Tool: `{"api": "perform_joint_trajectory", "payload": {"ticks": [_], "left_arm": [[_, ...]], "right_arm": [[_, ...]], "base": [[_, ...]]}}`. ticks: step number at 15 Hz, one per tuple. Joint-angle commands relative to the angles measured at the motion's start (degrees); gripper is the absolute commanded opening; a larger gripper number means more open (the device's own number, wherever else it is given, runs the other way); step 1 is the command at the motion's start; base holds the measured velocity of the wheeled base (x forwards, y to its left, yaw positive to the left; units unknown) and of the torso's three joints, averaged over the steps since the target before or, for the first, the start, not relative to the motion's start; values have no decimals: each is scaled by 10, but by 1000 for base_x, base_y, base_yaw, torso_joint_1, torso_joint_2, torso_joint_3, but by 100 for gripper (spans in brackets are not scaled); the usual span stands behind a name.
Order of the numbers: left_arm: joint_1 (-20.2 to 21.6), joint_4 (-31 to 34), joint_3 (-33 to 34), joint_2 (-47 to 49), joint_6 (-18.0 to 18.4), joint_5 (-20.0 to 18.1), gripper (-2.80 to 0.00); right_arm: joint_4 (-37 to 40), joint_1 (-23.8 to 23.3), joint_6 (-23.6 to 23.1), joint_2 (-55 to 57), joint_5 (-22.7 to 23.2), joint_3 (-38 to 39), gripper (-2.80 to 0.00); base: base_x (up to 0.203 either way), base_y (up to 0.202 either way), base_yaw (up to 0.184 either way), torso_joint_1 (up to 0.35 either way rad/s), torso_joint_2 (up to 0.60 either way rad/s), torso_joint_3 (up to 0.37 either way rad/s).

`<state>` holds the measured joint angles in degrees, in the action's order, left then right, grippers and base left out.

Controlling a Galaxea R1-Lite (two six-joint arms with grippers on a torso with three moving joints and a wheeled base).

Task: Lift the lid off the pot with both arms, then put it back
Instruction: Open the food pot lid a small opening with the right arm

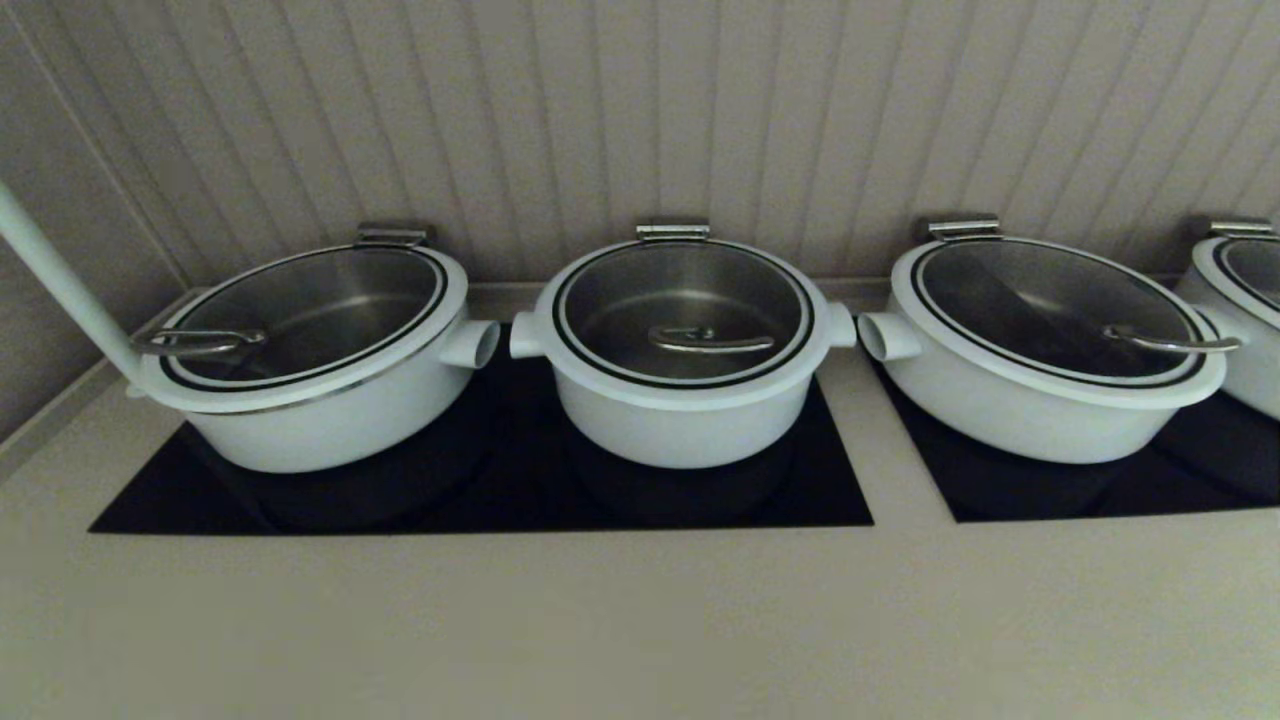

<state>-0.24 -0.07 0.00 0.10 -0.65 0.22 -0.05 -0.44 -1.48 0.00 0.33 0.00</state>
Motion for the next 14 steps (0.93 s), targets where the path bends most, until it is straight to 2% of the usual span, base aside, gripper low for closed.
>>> {"api": "perform_joint_trajectory", "payload": {"ticks": [1,14], "left_arm": [[0,0,0,0,0,0,-280],[0,0,0,0,0,0,-280]], "right_arm": [[0,0,0,1,0,0,-280],[0,0,-2,1,0,0,-280]], "base": [[0,0,0,0,0,0],[0,0,0,0,0,0]]}}
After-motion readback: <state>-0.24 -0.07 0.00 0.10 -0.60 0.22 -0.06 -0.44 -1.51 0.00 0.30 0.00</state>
